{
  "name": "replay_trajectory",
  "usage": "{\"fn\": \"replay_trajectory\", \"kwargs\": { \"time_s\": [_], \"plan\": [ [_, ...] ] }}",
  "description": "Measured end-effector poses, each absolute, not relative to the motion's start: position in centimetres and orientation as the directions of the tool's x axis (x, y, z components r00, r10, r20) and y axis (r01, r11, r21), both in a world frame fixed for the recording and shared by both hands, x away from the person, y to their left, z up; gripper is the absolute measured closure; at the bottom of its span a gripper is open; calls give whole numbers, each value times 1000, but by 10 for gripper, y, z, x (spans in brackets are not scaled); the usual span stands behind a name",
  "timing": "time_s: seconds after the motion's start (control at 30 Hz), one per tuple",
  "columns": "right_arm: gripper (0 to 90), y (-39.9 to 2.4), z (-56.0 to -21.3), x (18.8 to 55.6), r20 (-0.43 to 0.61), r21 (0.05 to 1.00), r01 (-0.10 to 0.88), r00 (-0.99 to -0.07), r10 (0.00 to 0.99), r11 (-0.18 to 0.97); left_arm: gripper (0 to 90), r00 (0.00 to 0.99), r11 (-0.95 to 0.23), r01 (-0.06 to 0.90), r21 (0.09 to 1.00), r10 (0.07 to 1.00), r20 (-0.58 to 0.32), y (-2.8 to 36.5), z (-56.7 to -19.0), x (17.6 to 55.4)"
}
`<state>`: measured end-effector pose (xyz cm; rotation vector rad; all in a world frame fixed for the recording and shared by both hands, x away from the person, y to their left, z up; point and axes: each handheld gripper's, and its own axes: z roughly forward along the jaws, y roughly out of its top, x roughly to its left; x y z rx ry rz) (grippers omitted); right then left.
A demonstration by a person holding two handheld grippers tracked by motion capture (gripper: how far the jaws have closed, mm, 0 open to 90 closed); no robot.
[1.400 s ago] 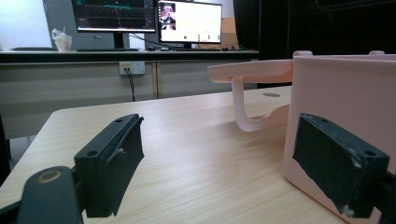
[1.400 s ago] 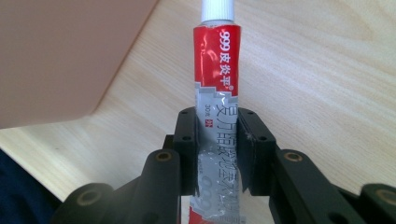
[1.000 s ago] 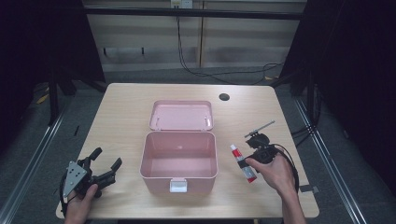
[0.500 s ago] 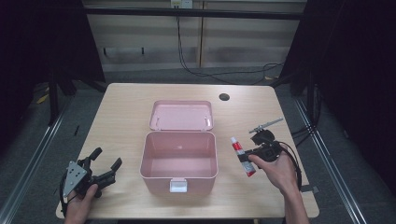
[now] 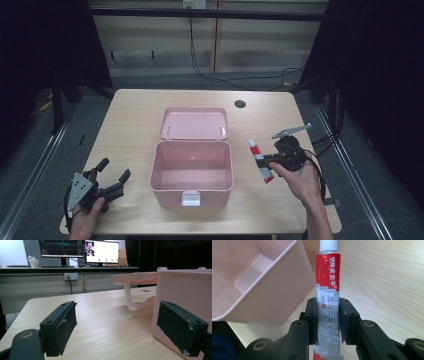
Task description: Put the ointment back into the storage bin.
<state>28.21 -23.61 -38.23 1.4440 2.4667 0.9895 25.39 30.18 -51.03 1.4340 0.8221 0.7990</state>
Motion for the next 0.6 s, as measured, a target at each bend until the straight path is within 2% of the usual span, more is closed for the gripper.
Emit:
{"fn": "replay_trajectory", "kwargs": {
  "time_s": [0.33,0.6],
  "plan": [
    [715,-235,-361,279,200,654,683,-571,796,325,157,507,-9,22,1000,862,-3,302,-510,254],
    [715,-227,-354,283,192,673,653,-609,769,349,157,518,-5,25,1000,856,-9,301,-510,254]
  ]
}}
